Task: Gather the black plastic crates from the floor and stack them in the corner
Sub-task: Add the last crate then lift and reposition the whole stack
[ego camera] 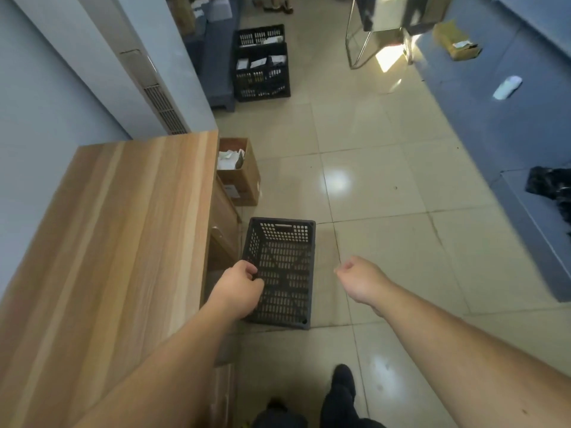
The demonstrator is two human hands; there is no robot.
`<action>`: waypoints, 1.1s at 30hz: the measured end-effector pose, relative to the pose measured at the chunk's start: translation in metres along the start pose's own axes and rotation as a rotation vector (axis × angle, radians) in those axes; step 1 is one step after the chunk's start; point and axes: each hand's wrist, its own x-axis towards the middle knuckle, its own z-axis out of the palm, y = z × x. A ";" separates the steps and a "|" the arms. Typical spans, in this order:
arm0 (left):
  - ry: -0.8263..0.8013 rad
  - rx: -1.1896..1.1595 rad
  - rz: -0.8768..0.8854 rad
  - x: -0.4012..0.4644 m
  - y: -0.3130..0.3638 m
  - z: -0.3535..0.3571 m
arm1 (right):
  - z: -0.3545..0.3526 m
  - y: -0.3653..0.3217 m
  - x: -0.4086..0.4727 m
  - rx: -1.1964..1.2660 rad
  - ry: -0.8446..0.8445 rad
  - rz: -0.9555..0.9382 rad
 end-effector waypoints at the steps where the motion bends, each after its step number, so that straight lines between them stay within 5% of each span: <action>1: -0.007 -0.007 -0.016 0.008 -0.001 -0.001 | 0.003 -0.003 0.008 -0.002 -0.012 0.012; 19: -0.211 -0.010 -0.091 0.230 -0.046 0.014 | 0.085 -0.041 0.183 -0.046 0.000 0.205; 33: -0.240 0.037 -0.331 0.384 -0.118 0.125 | 0.181 0.050 0.339 -0.011 -0.091 0.302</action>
